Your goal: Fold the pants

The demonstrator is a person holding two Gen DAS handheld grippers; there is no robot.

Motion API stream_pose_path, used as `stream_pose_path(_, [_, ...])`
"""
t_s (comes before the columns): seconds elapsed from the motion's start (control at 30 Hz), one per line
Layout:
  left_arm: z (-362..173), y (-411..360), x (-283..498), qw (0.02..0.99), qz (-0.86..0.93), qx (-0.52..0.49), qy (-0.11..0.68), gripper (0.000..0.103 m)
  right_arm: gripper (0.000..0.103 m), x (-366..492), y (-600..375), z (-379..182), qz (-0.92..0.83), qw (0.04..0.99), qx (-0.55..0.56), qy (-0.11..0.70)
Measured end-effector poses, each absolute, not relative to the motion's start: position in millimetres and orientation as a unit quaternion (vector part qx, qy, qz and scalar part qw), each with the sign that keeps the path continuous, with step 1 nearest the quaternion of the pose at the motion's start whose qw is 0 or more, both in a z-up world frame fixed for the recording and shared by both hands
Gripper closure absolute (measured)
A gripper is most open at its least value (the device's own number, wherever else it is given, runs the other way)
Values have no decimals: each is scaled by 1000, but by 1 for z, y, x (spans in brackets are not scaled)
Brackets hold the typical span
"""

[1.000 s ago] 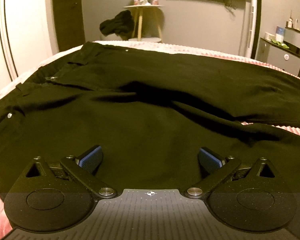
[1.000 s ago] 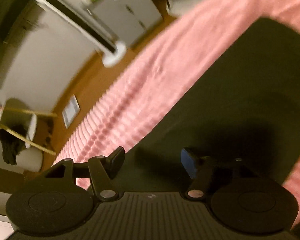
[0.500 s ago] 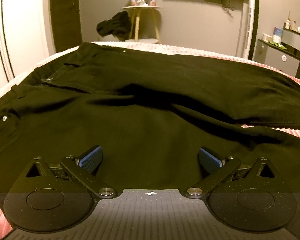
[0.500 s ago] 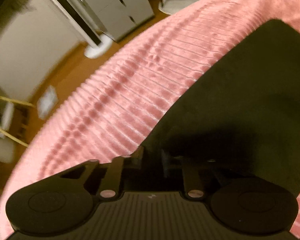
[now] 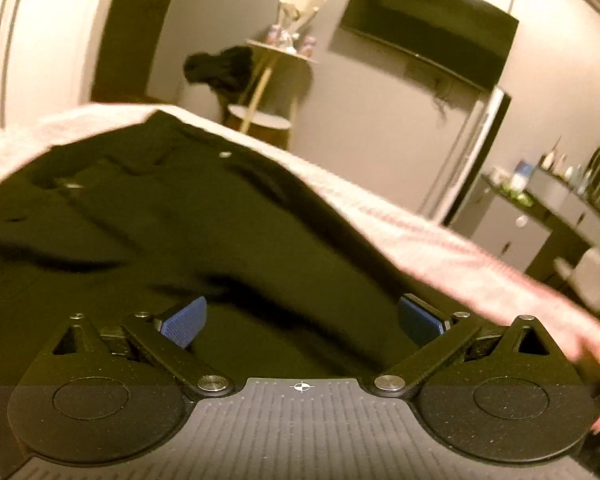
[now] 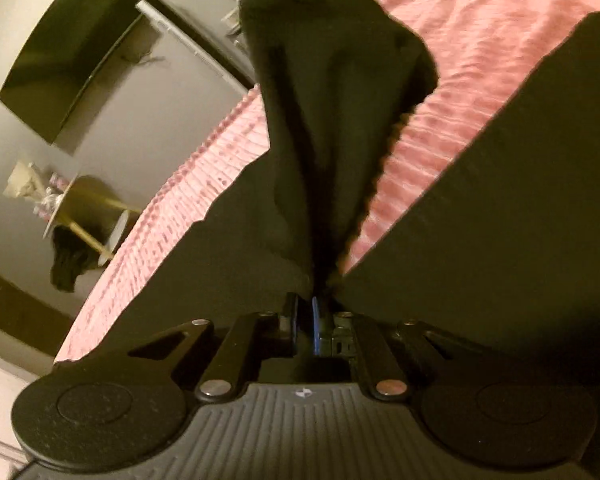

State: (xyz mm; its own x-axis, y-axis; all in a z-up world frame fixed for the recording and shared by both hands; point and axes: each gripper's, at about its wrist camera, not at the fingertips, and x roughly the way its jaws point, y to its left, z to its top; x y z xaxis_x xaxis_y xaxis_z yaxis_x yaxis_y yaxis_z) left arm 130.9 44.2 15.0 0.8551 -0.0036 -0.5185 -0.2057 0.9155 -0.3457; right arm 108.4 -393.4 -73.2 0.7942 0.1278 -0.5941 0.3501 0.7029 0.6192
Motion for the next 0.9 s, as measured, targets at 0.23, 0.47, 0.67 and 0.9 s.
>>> stream_pose_path(0.23, [16,19,245,916,37,-220,333,0,40,117,-397,-58,-111,931,246,247])
stream_pose_path(0.47, [4,-11,310,907,33,-172,384,24,43,135,-384,-53,-87,943,238,218])
stream_pose_path(0.67, [-7,-15,322,888,23,-205,412,90,84,148,-390,-60,-91,942,235,223])
stream_pose_path(0.9, [37,-11,243,924,2,-210,319,93,89,124,-421,-42,-77,927,325,169])
